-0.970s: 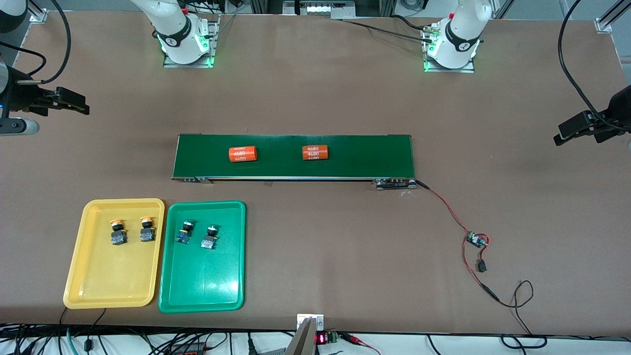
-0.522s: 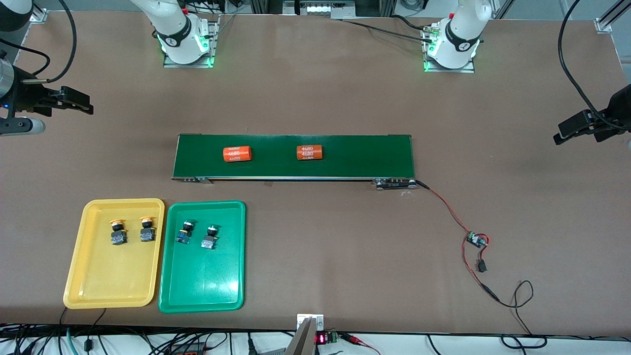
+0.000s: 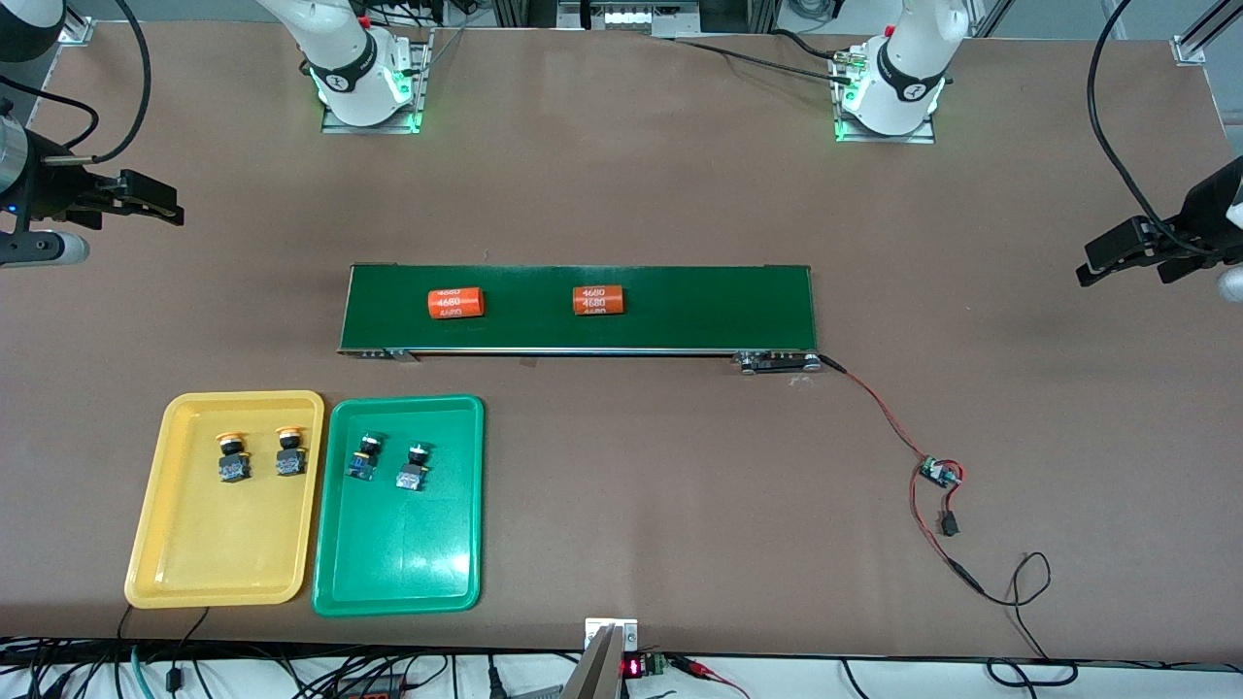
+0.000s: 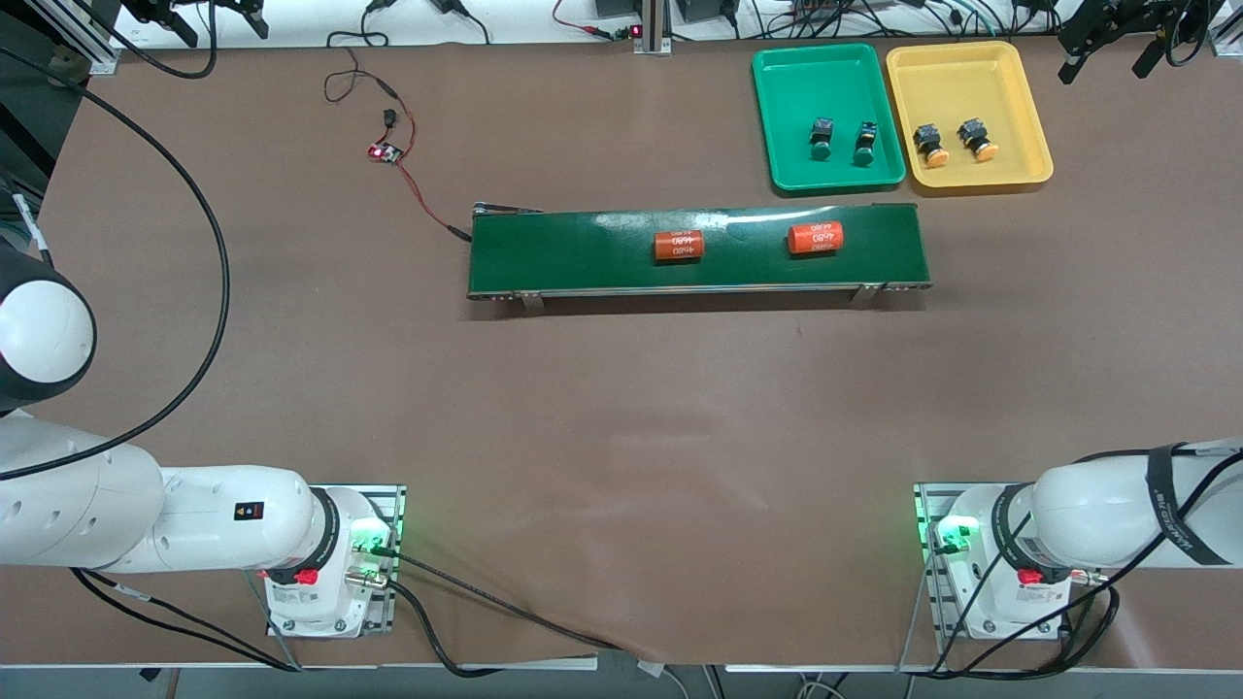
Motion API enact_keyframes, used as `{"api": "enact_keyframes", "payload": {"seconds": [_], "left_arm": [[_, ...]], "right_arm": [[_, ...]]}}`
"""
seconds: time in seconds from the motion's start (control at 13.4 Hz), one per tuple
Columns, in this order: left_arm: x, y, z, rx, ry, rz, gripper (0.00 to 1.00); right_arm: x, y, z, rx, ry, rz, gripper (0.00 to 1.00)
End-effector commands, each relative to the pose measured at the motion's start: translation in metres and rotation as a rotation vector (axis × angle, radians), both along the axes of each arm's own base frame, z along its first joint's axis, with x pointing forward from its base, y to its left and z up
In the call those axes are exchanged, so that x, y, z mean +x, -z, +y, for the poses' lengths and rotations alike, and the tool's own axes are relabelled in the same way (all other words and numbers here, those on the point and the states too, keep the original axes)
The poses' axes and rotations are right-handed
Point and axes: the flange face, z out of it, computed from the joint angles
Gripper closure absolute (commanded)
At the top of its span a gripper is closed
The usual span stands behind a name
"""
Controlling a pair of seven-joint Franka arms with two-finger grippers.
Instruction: Sort buttons by color to trays
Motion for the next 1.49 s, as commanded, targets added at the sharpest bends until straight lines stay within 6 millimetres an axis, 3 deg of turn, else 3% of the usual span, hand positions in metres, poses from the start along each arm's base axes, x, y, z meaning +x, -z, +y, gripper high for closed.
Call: {"api": "enact_keyframes", "payload": {"seconds": [0.0,0.37,0.9,1.12,1.42], "left_arm": [[-0.007,-0.005,-0.001,0.007,0.007,-0.021,0.0],[-0.021,0.007,-0.012,0.009,0.023,-0.047,0.0],[-0.026,-0.001,-0.015,0.007,0.021,-0.034,0.0],[-0.027,-0.002,-0.028,0.002,-0.073,-0.011,0.0],[-0.027,-0.002,-0.03,0.004,-0.055,-0.015,0.0]], "right_arm": [[-0.004,-0.001,0.001,-0.012,-0.006,0.004,0.0],[-0.003,-0.005,0.013,-0.012,-0.027,-0.008,0.0],[-0.001,-0.007,-0.003,-0.024,-0.004,-0.024,0.0],[-0.001,-0.012,-0.001,-0.023,-0.002,-0.026,0.0],[-0.001,-0.02,-0.001,-0.029,0.02,-0.031,0.0]]}}
